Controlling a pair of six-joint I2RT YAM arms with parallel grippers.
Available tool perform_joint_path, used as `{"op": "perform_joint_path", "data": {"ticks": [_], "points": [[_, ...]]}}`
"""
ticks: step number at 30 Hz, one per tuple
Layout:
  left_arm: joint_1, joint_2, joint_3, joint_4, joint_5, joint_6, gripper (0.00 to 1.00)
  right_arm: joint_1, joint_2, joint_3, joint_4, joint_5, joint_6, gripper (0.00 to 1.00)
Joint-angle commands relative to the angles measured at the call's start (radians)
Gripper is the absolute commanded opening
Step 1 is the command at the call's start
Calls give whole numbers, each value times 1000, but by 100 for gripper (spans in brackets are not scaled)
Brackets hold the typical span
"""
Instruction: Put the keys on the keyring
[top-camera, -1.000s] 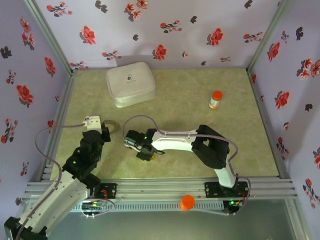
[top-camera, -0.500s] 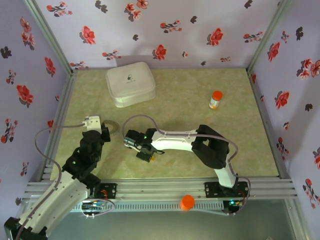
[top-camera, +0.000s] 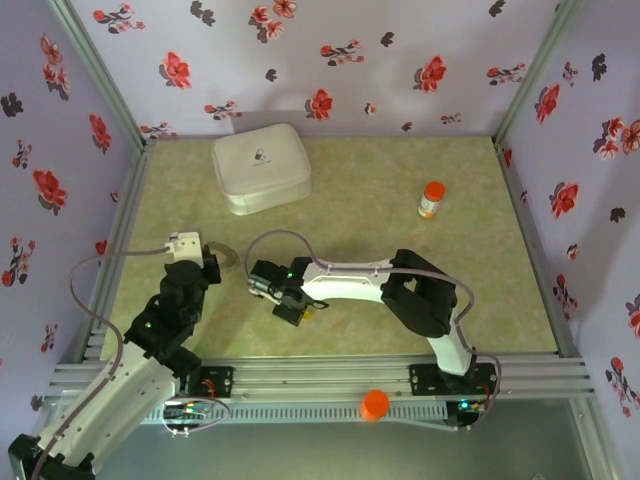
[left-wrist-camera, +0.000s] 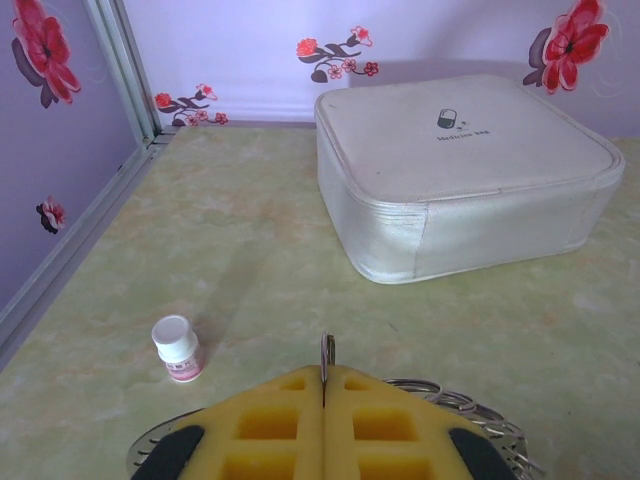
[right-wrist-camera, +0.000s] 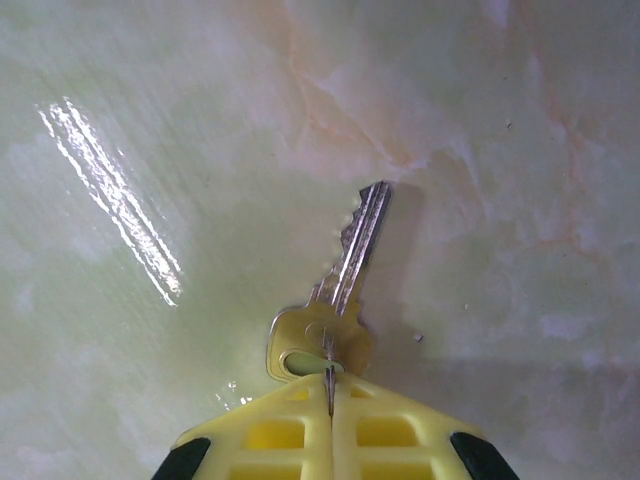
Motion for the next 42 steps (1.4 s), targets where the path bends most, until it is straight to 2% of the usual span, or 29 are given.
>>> {"op": "perform_joint_path", "data": {"ticks": [1, 8, 12, 17, 22, 24, 28, 34, 42], "points": [[6, -13, 8, 12, -19, -7, 0, -3, -13, 19, -36, -15, 1, 2], [7, -10, 29, -9, 28, -5, 0, -5, -108, -25, -25, -35, 25, 0], [7, 12, 66, -24, 129, 19, 0, -20, -222, -104, 6, -67, 37, 0], [7, 59, 95, -23, 269, 62, 0, -64, -342, -198, 62, -181, 41, 0], [6, 81, 90, 23, 478, 92, 0, -109, -484, -322, 181, -306, 9, 0], [5, 95, 94, 37, 529, 97, 0, -125, -520, -374, 230, -345, 4, 0], [5, 114, 101, 45, 534, 100, 0, -133, -476, -402, 219, -292, 32, 0], [5, 118, 101, 47, 477, 107, 0, -132, -375, -394, 194, -156, 93, 0], [4, 108, 95, 40, 437, 115, 0, -132, -274, -356, 142, -101, 85, 0]]}}
